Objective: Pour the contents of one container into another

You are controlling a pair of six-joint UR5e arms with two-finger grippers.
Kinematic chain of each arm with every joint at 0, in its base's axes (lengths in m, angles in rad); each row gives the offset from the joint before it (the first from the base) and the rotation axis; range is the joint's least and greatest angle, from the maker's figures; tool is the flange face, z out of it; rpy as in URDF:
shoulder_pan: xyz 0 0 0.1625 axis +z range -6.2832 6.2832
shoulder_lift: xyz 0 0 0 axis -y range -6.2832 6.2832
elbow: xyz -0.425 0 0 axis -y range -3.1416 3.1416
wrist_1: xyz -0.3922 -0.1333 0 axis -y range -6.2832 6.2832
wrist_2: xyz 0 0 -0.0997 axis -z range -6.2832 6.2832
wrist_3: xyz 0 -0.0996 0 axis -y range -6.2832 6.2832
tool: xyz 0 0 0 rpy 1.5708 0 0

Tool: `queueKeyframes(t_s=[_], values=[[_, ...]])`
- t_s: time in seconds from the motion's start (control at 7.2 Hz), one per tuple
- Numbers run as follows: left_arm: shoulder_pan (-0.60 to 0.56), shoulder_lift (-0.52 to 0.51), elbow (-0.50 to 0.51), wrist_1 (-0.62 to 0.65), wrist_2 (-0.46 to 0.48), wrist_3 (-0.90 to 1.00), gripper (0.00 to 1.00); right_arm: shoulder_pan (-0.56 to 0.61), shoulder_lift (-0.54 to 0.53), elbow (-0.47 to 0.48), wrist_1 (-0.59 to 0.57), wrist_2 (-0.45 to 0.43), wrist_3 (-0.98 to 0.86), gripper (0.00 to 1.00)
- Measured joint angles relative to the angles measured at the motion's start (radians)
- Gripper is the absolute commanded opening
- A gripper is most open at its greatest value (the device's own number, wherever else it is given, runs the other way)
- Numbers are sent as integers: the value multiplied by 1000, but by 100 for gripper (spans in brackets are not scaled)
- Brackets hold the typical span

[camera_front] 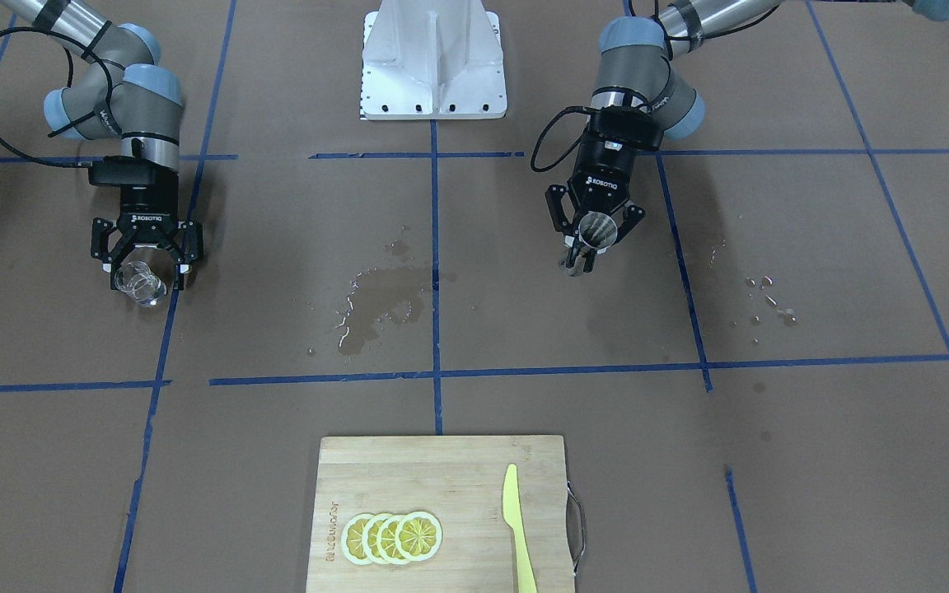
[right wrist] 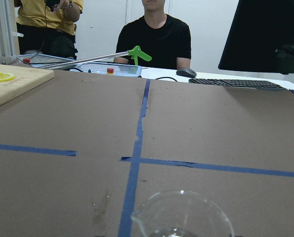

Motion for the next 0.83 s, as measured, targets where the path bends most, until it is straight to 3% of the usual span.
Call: queueKeyframes(t_s=[0.28,0.56,0.69,0.83], values=[[0,1,0,-1,0,3,0,5,0,-12,26,4,-6,74],[1,1,0,-1,0,13,0,12,2,-13,30,9,-7,16],[1,1,1,-1,0,17,0,16,2,-13,31,16,-9,0],[1,0,1,0,0,21,0,21,2,-13,31,24,-24,0]])
